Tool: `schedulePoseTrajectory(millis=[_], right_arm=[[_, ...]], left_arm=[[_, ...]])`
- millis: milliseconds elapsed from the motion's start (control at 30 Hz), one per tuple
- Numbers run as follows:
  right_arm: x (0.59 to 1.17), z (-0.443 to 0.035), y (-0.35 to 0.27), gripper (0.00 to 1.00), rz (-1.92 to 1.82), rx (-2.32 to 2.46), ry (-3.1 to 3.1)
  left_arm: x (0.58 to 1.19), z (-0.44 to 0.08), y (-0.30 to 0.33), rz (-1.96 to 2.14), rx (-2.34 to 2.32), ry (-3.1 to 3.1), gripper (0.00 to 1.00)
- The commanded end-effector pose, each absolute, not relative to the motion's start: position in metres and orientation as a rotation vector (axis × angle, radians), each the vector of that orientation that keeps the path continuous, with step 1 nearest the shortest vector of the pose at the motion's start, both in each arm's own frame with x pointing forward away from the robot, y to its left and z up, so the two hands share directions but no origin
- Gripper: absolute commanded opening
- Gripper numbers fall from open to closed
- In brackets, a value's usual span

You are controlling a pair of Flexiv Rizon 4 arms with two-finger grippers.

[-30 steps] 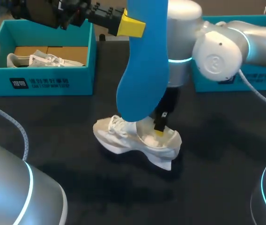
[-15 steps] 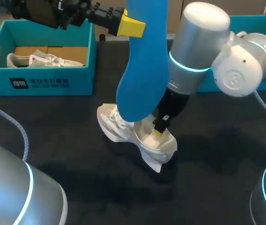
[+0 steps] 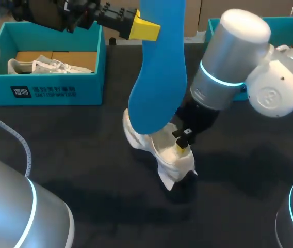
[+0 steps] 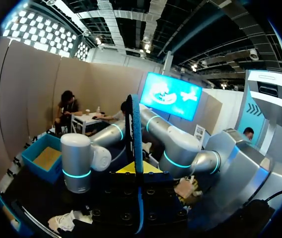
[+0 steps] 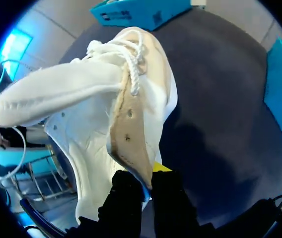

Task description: Take the shoe out of the shoebox, open the shoe tongue, remove and reinsert the insole, then place the shoe into the shoebox

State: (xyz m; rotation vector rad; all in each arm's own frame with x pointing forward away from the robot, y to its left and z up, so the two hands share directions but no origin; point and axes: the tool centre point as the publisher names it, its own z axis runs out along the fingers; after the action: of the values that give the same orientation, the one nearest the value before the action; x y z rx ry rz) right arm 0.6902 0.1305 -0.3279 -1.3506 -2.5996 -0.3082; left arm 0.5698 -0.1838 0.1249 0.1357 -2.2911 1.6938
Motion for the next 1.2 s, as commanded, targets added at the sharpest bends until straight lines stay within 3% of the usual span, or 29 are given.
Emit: schedulePoseTrajectory(millis=[33,400,1200], right_arm=[[0.676,-0.328,0.124,0.0,-0.379,-1.869,-2.3],[0.681,-0.341,0.133,0.0,-0.372,-2.072,-2.119],[0.699,-0.383,0.144,0.0,-0.37,-1.938,-2.116]], left_arm=[[0.571,0.125,-0.186,1.691,0.136,-2.292,0.0],[0.571,0.125,-0.186,1.691,0.136,-2.292,0.0],[0.571,0.125,-0.186,1.691,0.136,-2.292,0.0]])
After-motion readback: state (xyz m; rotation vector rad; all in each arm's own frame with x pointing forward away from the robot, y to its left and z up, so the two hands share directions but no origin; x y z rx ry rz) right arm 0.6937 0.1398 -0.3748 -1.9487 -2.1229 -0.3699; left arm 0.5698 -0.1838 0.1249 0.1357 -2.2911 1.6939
